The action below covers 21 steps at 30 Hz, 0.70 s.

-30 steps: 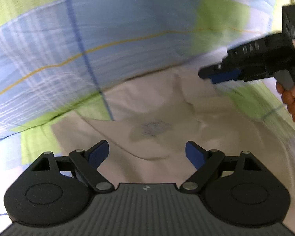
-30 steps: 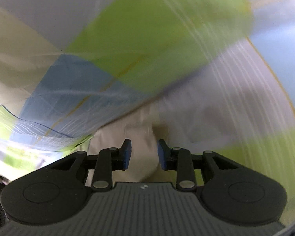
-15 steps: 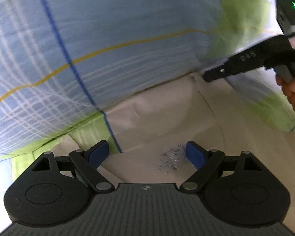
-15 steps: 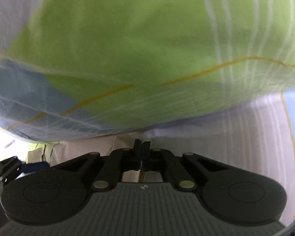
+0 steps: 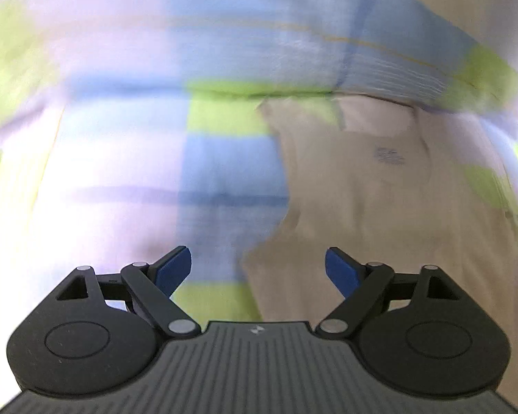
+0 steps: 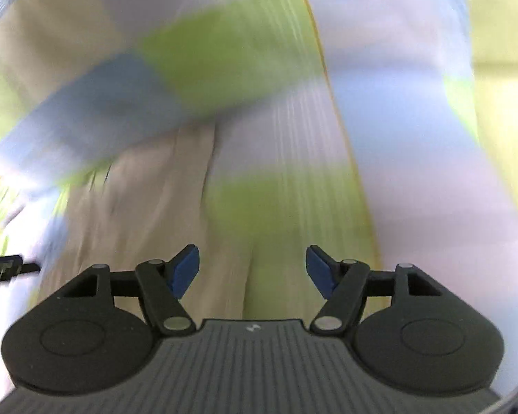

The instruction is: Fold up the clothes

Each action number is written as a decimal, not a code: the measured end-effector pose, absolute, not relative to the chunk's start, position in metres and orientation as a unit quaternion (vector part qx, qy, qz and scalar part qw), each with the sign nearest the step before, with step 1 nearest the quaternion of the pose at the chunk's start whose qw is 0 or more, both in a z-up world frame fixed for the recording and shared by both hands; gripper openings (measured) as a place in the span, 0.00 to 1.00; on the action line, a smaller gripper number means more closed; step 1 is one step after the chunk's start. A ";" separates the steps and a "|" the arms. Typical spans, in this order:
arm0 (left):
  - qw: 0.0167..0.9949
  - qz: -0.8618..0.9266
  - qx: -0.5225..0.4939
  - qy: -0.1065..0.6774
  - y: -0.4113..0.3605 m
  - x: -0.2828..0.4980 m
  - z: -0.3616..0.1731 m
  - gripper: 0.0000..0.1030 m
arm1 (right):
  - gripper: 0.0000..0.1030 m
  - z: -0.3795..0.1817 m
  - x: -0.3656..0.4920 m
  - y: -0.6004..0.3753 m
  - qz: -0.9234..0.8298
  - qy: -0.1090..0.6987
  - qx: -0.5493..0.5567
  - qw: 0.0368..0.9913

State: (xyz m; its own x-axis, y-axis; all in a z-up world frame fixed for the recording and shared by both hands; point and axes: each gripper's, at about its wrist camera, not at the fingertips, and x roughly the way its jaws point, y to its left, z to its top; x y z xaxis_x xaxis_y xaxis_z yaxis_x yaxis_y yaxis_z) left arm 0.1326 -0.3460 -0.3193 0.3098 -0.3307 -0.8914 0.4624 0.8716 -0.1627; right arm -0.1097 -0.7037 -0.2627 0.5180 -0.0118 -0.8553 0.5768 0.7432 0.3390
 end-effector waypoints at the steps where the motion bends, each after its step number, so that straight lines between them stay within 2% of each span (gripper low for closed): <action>1: 0.809 -0.235 0.040 0.538 -0.344 0.136 -0.328 0.67 | 0.63 -0.264 -0.113 -0.701 -0.182 0.457 0.312 0.813; 2: 0.806 -0.237 0.035 0.542 -0.345 0.138 -0.331 0.58 | 0.63 -0.265 -0.128 -0.691 -0.186 0.460 0.325 0.805; 3: 0.799 -0.242 0.039 0.549 -0.347 0.136 -0.337 0.29 | 0.64 -0.268 -0.133 -0.682 -0.190 0.461 0.332 0.801; 4: 0.797 -0.245 0.058 0.549 -0.351 0.132 -0.340 0.13 | 0.65 -0.271 -0.137 -0.674 -0.193 0.463 0.338 0.796; 5: 0.798 -0.251 0.066 0.544 -0.353 0.129 -0.339 0.11 | 0.65 -0.275 -0.144 -0.671 -0.200 0.468 0.343 0.789; 6: 0.799 -0.264 0.085 0.533 -0.358 0.122 -0.337 0.02 | 0.65 -0.279 -0.154 -0.664 -0.211 0.474 0.352 0.779; 11: 0.801 -0.283 0.134 0.511 -0.365 0.115 -0.332 0.00 | 0.65 -0.269 -0.190 -0.645 -0.209 0.476 0.374 0.768; 12: 0.805 -0.289 0.165 0.492 -0.362 0.113 -0.326 0.00 | 0.63 -0.274 -0.189 -0.643 -0.208 0.477 0.374 0.768; 13: 0.807 -0.295 0.195 0.473 -0.358 0.111 -0.320 0.00 | 0.58 -0.274 -0.191 -0.638 -0.202 0.481 0.370 0.768; 15: 0.795 -0.298 0.236 0.472 -0.354 0.111 -0.327 0.01 | 0.54 -0.280 -0.186 -0.629 -0.197 0.502 0.349 0.766; 17: 0.788 -0.311 0.286 0.448 -0.350 0.106 -0.340 0.05 | 0.54 -0.287 -0.182 -0.623 -0.203 0.516 0.327 0.765; 19: 0.785 -0.319 0.327 0.418 -0.353 0.099 -0.344 0.16 | 0.57 -0.289 -0.182 -0.619 -0.206 0.511 0.316 0.772; 20: 0.784 -0.320 0.346 0.405 -0.356 0.096 -0.344 0.17 | 0.58 -0.289 -0.183 -0.618 -0.206 0.510 0.314 0.774; 21: 0.780 -0.317 0.357 0.405 -0.359 0.095 -0.339 0.28 | 0.60 -0.287 -0.184 -0.618 -0.206 0.508 0.314 0.775</action>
